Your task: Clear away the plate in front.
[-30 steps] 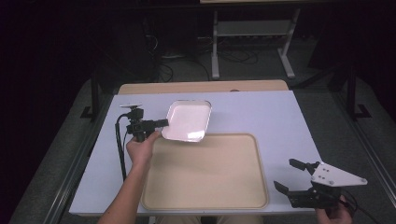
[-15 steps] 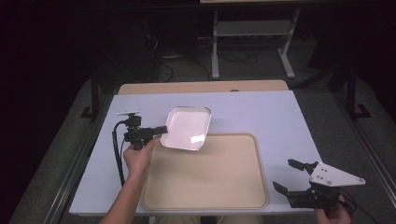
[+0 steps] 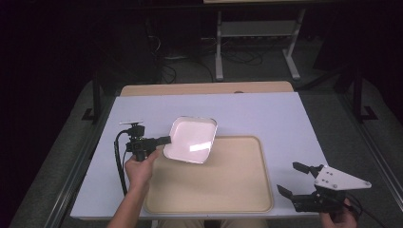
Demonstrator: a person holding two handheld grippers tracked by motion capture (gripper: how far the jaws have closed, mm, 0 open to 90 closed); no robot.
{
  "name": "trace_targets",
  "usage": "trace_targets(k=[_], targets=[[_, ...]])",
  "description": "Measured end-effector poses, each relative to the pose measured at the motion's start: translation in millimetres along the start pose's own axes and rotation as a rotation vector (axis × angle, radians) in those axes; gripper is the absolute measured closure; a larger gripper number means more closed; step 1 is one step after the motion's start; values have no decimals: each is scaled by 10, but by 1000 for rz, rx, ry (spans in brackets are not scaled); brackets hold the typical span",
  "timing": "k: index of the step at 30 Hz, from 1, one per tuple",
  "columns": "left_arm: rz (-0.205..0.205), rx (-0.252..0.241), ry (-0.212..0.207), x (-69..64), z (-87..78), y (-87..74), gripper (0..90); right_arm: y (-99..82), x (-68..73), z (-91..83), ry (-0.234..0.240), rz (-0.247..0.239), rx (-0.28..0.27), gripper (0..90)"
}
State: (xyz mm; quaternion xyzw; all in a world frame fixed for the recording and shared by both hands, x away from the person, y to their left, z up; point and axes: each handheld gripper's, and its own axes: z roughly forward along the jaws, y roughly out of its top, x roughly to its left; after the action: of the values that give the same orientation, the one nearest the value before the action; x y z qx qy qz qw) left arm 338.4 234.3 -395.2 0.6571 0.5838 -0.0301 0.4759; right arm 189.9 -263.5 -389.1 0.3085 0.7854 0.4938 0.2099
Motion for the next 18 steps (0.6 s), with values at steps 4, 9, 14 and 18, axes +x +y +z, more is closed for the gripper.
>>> trace_targets(k=[4, 9, 14, 18], targets=[[1, 3, -4, -24, -7, -57, 887, 0, 2, 5, 2, -2, 2, 130], [2, 9, -8, -64, -13, -131, 887, -5, -3, 7, 1, 2, 2, 130], [-4, 2, 3, -87, -13, -216, 887, -5, 3, 12, 2, 0, 2, 130], [2, 16, 13, -109, 5, -276, 887, -1, 12, 22, 4, 1, 6, 130]])
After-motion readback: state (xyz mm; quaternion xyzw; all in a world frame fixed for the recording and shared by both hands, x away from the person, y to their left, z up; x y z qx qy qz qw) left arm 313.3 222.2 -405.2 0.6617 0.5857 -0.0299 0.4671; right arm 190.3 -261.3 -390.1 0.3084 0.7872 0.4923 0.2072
